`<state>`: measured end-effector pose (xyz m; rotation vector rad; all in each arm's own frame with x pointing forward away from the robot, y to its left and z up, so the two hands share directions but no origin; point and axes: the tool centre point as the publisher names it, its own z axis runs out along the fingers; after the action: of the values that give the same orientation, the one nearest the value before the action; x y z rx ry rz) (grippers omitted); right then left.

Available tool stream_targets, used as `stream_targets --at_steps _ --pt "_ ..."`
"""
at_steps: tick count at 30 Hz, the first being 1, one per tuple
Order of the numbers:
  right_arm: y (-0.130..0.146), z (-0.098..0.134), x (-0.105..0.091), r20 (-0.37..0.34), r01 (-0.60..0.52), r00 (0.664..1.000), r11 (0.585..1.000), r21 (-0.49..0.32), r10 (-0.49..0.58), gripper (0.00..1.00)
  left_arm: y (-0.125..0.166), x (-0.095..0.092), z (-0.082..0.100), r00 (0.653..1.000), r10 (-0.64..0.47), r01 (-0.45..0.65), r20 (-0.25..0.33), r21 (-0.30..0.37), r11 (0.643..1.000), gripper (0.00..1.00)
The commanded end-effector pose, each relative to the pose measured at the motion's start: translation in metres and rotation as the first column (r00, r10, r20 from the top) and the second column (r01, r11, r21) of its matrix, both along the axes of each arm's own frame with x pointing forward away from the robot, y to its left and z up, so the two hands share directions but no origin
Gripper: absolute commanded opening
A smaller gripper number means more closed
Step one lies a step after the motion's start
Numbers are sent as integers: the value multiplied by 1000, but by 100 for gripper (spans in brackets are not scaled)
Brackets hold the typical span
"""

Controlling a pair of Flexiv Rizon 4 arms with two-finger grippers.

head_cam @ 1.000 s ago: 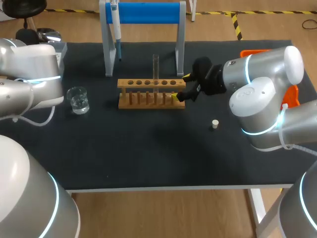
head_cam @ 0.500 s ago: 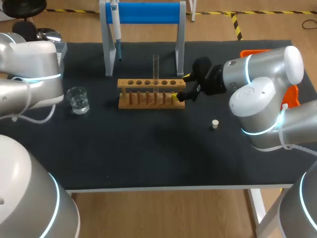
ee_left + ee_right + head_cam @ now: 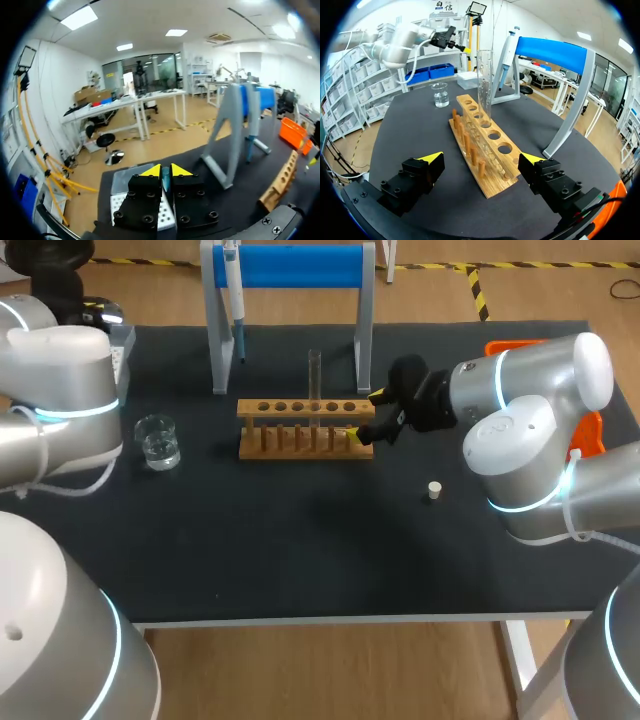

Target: Invert the test tube, pick up the pipette, mount the tip to pipette, aspirate from beaker and dispense into the tube, eject the tip, return the pipette, and cap with the stopper.

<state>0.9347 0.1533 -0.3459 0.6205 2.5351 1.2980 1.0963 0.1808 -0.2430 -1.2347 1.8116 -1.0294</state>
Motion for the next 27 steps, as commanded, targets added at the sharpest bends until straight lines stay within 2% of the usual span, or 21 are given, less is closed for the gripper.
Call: stream_targets --at_steps 1,3,6,10,15,18,21,27 --pt "-1 1 0 -3 -2 1000 1000 -3 2 100 -19 -76 28 984 -176 176 -8 -7 984 0" --pt "-1 1 0 -3 -2 1000 1000 -3 2 100 -42 -99 33 964 -264 265 -28 11 964 0" --pt "-1 1 0 -3 -2 1000 1000 -3 2 100 -75 -135 42 922 -387 387 -25 17 922 0" --pt "-1 1 0 -3 -2 1000 1000 -3 2 100 -114 -184 55 864 -503 503 -8 15 864 0" --pt "-1 1 0 -3 -2 1000 1000 -3 2 100 -152 -234 69 788 -616 616 -19 36 787 0" --pt "-1 1 0 -3 -2 1000 1000 -3 2 100 -170 -256 77 752 -658 659 -36 45 750 0" --pt "-1 1 0 -3 -2 1000 1000 -3 2 100 -186 -273 83 724 -686 690 -79 63 721 0" --pt "-1 1 0 -3 -2 1000 1000 -3 2 100 -216 -295 91 674 -725 737 -140 71 672 0"
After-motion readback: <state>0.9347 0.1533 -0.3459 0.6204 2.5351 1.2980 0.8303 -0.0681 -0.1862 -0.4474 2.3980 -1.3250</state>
